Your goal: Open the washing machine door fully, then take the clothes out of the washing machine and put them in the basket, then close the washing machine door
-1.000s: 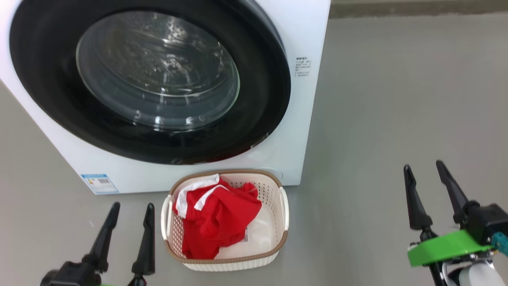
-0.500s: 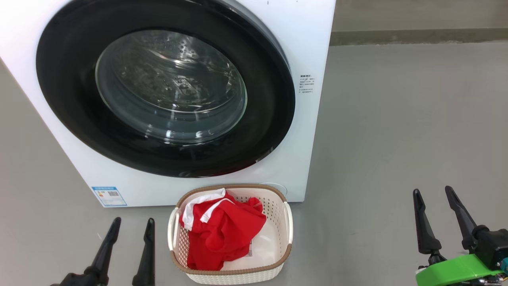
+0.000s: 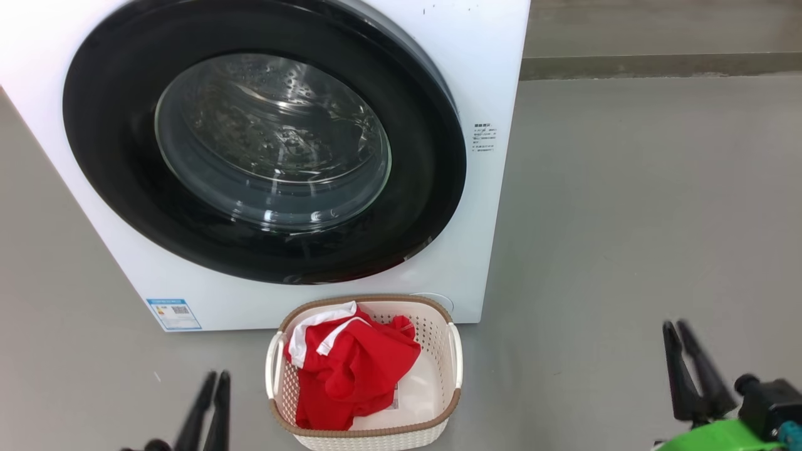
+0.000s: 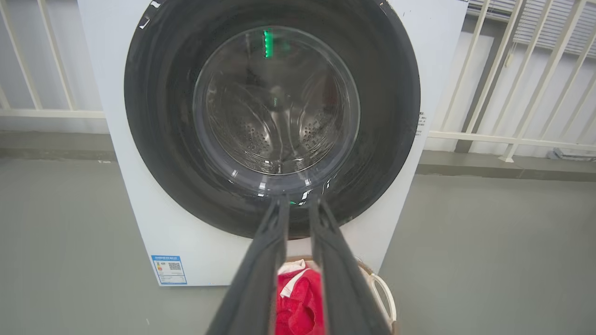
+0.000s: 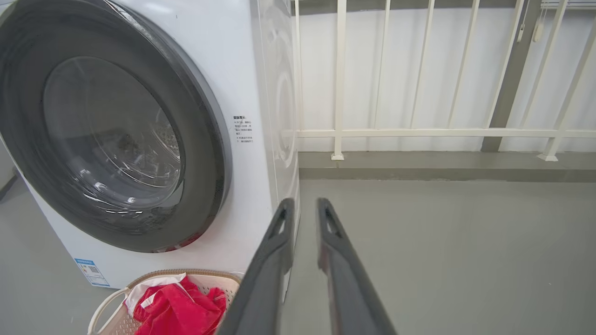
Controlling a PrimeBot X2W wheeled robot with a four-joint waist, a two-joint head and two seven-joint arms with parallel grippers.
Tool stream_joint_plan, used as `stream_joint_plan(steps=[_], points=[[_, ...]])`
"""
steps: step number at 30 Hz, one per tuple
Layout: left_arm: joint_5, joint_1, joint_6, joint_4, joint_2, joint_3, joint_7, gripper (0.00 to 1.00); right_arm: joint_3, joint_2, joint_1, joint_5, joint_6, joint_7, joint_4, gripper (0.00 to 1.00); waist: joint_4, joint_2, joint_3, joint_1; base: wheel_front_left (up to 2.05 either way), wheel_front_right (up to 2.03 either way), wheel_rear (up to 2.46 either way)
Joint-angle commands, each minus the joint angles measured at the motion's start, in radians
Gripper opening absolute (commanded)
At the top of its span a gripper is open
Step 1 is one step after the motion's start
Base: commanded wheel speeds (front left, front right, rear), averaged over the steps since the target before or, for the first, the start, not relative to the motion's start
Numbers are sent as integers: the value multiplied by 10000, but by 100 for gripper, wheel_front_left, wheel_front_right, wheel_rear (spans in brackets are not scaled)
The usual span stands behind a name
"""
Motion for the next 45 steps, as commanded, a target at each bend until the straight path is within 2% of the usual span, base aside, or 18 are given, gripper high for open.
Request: stream_joint_plan(steps=[1,8,13,45], points=[[-25,3,0,32,-5,2,14,0,-4,7,2,23,0,10,32,0,0,0,0,0,0,0,0],[-816,-120,-5,126,4,83,245,0,-22,-8,-120,815,-1,255,98,0,-37,0,8,23,0,0,0],[-1389,-181,-8,164,11,105,376,0,15,-18,-176,1391,-1,381,111,0,-63,0,53,1,0,0,0],[-5036,-643,-28,461,54,318,1281,0,122,-85,-623,5036,-5,1304,275,0,-226,0,203,0,0,0,0]])
